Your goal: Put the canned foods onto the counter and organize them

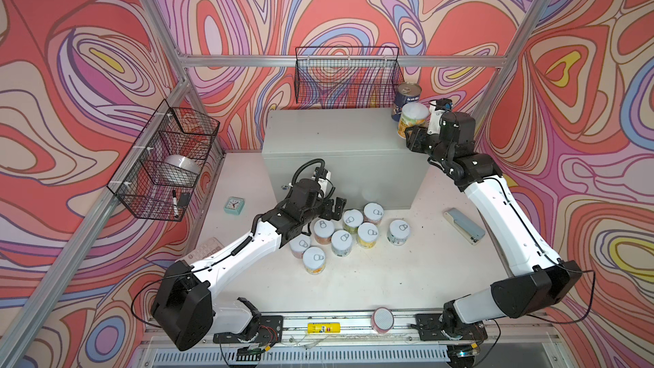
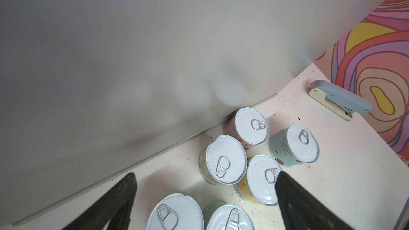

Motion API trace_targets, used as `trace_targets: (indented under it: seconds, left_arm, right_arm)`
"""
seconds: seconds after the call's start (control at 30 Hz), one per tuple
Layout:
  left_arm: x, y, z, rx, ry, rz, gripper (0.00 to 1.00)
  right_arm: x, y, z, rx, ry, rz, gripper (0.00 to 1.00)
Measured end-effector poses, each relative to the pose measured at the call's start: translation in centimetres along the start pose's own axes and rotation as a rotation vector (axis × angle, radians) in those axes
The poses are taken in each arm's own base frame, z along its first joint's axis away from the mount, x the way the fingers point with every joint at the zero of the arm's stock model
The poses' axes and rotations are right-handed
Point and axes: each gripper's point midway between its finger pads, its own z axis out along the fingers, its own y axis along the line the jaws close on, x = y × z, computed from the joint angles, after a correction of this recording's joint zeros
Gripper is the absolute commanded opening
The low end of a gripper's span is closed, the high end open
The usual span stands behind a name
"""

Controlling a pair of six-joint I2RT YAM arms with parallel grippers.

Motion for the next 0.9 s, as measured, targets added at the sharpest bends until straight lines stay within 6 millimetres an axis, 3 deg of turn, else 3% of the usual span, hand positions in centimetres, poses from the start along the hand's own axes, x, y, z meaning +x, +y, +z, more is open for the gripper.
trace_targets:
  seconds: [0.13, 0.23, 0.33, 0.43, 0.6, 0.7, 0.77, 0.9]
  left_arm:
    - [-1.0, 0.4, -1.3, -0.029, -0.035, -0.018, 1.0]
    - [-1.1, 0.7, -2.9, -0.046, -0.034, -0.03, 1.0]
    - [-0.2, 0.9, -3.8, -0.058, 0.009, -0.038, 1.0]
    - [1.0, 0.7, -4.7, -0.055, 0.032, -0.035, 1.0]
    - [3.9, 0.1, -6.4, -0.033, 0.049, -0.012, 1.0]
    - [5.4, 0.0, -6.9, -0.024, 0.053, -0.004, 1.0]
    - [6.1, -0.1, -7.1, -0.015, 0.053, -0.001, 1.0]
    - [6.8, 0.1, -7.1, 0.002, 0.036, -0.007, 1.0]
  right_arm:
    - [-0.2, 0.9, -2.5, -0.053, 0.003, -0.003, 0.69]
    - [-0.4, 1.5, -6.4, -0.096, -0.011, -0.008, 0.74]
    - [1.3, 1.6, -10.0, -0.118, -0.001, -0.013, 0.78]
    - [5.2, 1.1, -11.4, -0.112, 0.06, -0.016, 0.78]
    - [15.7, -0.9, -10.7, -0.048, 0.259, -0.008, 0.78]
    - [20.4, -2.0, -10.6, -0.011, 0.341, 0.0, 0.78]
    - [22.3, -2.4, -10.8, 0.002, 0.368, 0.001, 0.78]
    - [24.4, -2.9, -11.2, 0.031, 0.383, -0.005, 0.83]
